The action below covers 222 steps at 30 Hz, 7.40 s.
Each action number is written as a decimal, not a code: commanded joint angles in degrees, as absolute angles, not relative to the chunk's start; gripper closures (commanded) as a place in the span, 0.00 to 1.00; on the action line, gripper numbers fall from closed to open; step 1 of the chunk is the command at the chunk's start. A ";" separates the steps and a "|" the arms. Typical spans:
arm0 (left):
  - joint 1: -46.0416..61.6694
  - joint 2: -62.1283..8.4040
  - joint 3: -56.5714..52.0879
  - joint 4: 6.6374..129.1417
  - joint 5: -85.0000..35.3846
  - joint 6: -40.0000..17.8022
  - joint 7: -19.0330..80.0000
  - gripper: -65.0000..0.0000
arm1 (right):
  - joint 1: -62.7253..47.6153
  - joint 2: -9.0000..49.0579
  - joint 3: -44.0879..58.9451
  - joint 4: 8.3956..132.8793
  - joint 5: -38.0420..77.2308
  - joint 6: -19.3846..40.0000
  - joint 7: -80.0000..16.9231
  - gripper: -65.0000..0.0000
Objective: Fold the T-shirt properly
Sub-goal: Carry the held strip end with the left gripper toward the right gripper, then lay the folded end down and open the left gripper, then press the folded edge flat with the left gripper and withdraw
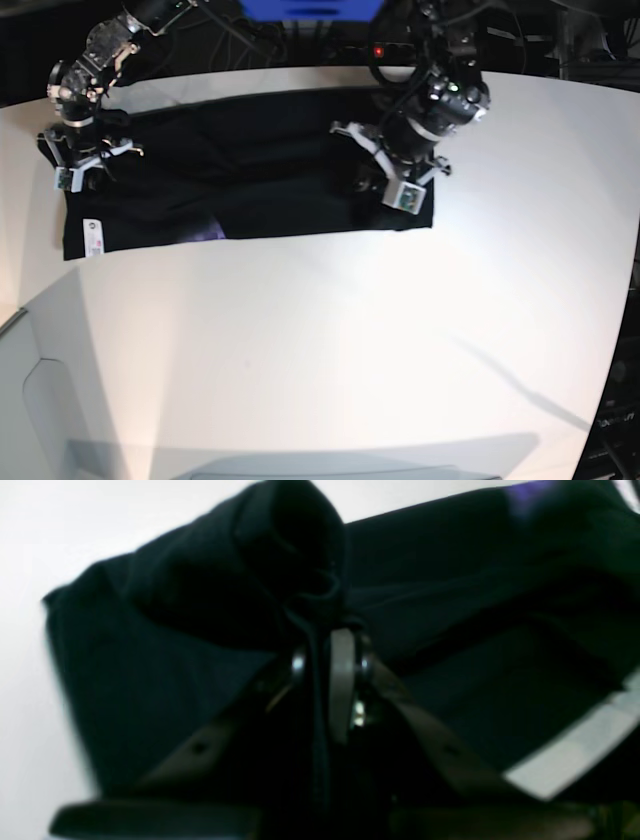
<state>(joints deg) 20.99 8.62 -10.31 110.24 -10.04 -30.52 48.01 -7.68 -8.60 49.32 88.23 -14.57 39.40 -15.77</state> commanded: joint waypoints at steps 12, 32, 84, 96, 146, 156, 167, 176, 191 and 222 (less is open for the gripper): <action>14.55 9.00 3.38 104.66 -11.30 -17.27 46.90 1.00 | -8.31 -9.00 49.10 87.78 -17.45 40.00 -20.79 1.00; 7.43 9.00 15.87 94.64 -11.56 -15.52 46.37 1.00 | -8.22 -9.00 49.10 87.69 -17.45 40.00 -20.79 1.00; 3.21 8.92 19.65 90.33 -23.87 -15.52 42.07 0.32 | -8.75 -9.00 47.16 87.78 -17.45 40.00 -20.79 1.00; 5.41 -0.31 10.24 104.22 -29.05 -15.60 42.51 0.32 | -8.75 -9.00 47.16 87.78 -17.45 40.00 -20.79 1.00; 4.26 -12.53 4.62 98.07 -28.97 -16.04 48.66 1.00 | -8.31 -9.00 47.25 87.87 -17.45 40.00 -20.79 1.00; 7.34 -12.18 2.51 93.14 -28.53 -16.13 48.13 1.00 | -8.22 -9.00 47.16 87.87 -17.45 40.00 -20.88 1.00; -2.42 -11.38 2.15 74.51 -28.35 -16.13 42.15 1.00 | -8.57 -9.00 47.16 88.13 -17.45 40.00 -20.88 1.00; -4.26 -14.11 1.98 74.15 -28.44 -16.13 42.07 1.00 | -9.19 -9.00 47.52 92.97 -17.36 40.00 -20.88 0.80; -4.53 -14.20 1.89 74.24 -28.88 -16.13 42.07 1.00 | -5.05 -9.00 49.71 97.80 -17.19 40.00 -20.97 0.40; -4.62 -14.29 1.10 74.95 -28.97 -16.13 42.07 1.00 | -4.35 -2.68 50.77 81.19 -17.36 40.00 -20.88 1.00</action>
<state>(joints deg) -4.32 -13.41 1.54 74.67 -31.40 -18.06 40.40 -3.27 -3.20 50.22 81.34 -12.08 40.99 -15.51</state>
